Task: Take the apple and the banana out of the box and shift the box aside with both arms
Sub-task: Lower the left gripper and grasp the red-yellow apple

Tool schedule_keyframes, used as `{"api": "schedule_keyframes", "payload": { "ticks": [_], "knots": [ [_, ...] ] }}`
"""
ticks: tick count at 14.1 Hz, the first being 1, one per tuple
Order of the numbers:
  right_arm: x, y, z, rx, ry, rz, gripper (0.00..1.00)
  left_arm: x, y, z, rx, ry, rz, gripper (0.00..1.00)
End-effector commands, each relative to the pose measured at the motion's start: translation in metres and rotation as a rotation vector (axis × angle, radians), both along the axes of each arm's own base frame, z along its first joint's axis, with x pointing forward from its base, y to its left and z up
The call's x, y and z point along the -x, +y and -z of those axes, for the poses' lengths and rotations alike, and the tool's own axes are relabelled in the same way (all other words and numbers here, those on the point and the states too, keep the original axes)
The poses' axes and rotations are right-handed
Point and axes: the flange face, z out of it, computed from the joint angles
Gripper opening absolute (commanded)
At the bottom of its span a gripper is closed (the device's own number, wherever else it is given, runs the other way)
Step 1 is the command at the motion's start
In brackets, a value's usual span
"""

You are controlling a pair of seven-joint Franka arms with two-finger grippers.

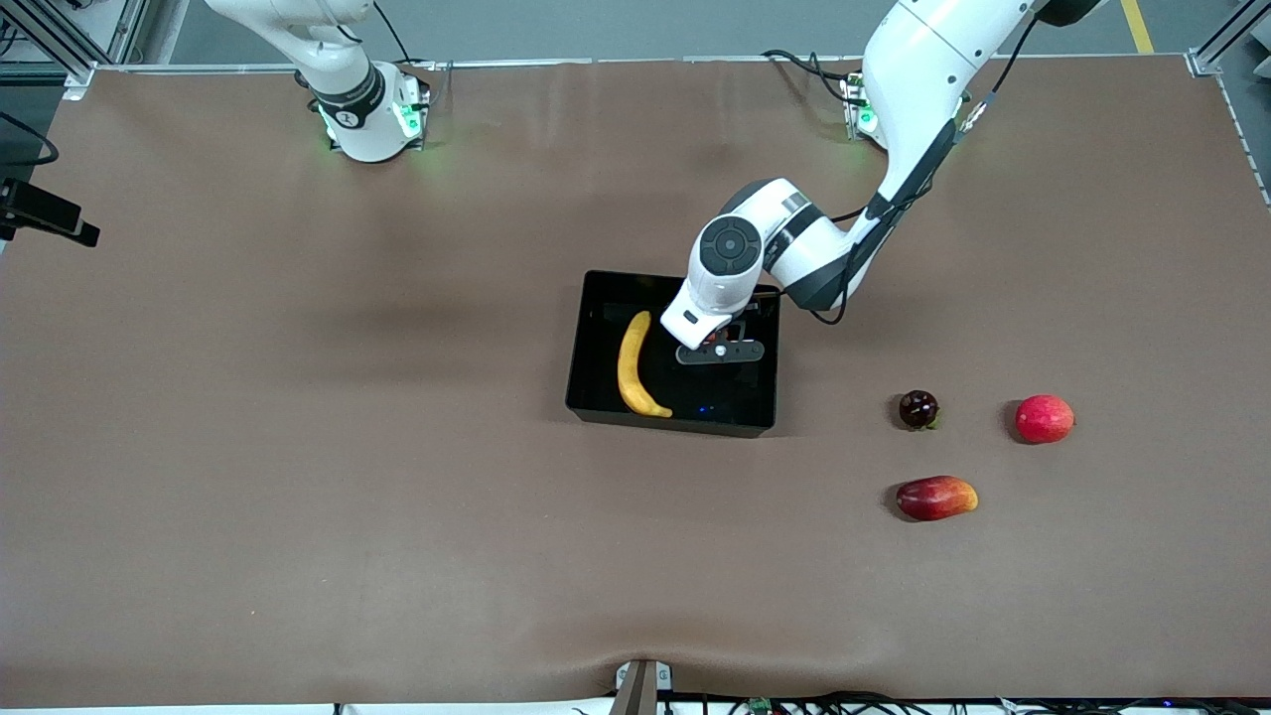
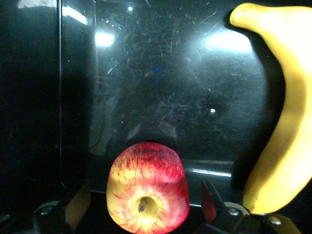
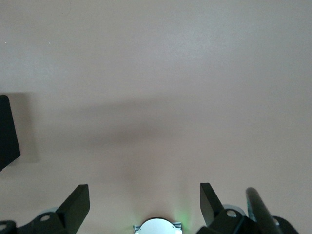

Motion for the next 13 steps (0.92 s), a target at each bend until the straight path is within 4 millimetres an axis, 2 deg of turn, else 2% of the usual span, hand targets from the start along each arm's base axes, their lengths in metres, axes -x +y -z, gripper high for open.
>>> {"api": "schedule_keyframes", "payload": {
  "ticks": [1,3,4,6,7,10,11,13],
  "knots": [
    [0.002,-0.002,0.000,-0.005,0.004,0.017,1.00,0.007,0.000,0.005,-0.014,-0.016,0.004,1.00],
    [0.002,-0.002,0.000,-0.005,0.004,0.017,1.00,0.007,0.000,0.004,-0.014,-0.017,0.004,0.99],
    [0.002,-0.002,0.000,-0.005,0.004,0.017,1.00,0.007,0.000,0.004,-0.014,-0.017,0.002,0.75],
    [0.002,-0.002,0.000,-0.005,0.004,0.017,1.00,0.007,0.000,0.003,-0.013,-0.017,0.003,0.13],
    [0.002,-0.002,0.000,-0.005,0.004,0.017,1.00,0.007,-0.001,0.002,-0.014,-0.018,0.007,0.00],
    [0.002,-0.002,0.000,-0.005,0.004,0.017,1.00,0.001,0.001,-0.012,-0.011,-0.036,0.008,0.00],
    [0.002,-0.002,0.000,-0.005,0.004,0.017,1.00,-0.003,0.002,-0.023,-0.013,-0.048,0.007,0.00],
    [0.002,-0.002,0.000,-0.005,0.004,0.017,1.00,-0.019,0.009,-0.061,-0.016,-0.085,0.023,0.00]
  ]
}}
